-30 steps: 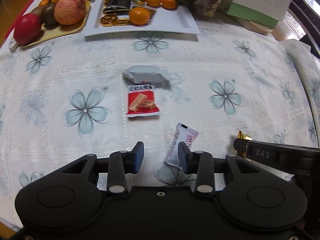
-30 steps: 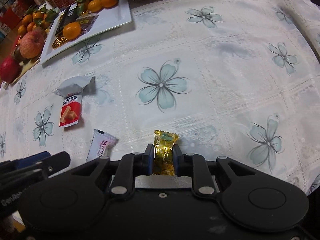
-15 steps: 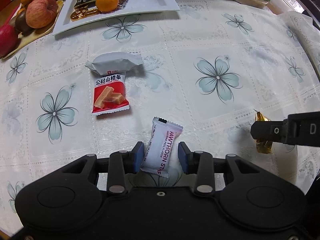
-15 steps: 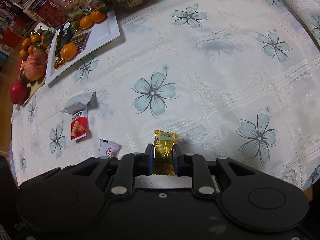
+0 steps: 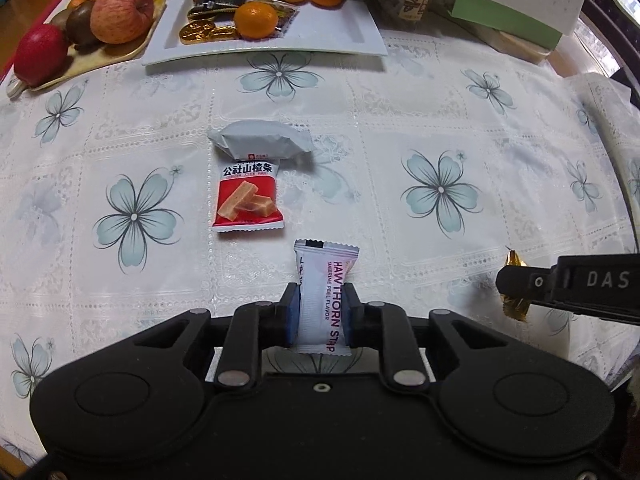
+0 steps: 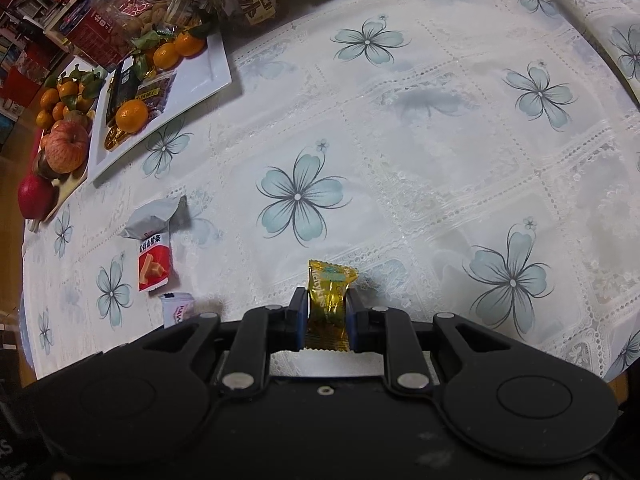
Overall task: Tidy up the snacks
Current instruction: 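Grasp the white hawthorn strip pack with the left tool while the right tool holds the gold candy, then carry the gold candy and hawthorn strip pack over the gold tray with both tools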
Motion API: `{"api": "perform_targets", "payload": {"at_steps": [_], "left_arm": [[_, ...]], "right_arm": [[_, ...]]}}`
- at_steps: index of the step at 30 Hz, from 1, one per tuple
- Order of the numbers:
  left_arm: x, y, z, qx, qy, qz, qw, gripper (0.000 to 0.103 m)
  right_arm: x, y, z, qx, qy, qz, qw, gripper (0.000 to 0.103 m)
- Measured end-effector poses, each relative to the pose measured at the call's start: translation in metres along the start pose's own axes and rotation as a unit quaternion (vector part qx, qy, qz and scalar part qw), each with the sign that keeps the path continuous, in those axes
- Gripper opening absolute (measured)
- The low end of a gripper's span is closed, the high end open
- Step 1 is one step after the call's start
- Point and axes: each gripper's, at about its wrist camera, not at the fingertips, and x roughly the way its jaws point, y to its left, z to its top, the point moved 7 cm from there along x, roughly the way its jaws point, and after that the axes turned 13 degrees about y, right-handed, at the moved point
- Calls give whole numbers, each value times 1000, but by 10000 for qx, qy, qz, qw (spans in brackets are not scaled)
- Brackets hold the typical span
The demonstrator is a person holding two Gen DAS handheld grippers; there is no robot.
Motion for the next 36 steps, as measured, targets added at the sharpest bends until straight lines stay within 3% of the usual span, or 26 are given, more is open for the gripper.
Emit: {"api": "perform_targets", "payload": {"at_steps": [12,24,36], "left_arm": [[-36,35,-56,-413,387,-123,9983,28],[-45,47,-110,-162,462,347,9982,28],[-23,51,-139,-186,1022,239,9943,28]], "right_arm": [[-13,6,-40,-384,165,-82,9991,21],[-25,-9,-95,-733,164,-247,9969,21],[-4,-22,-141,-751,852,-62,9935,21]]}}
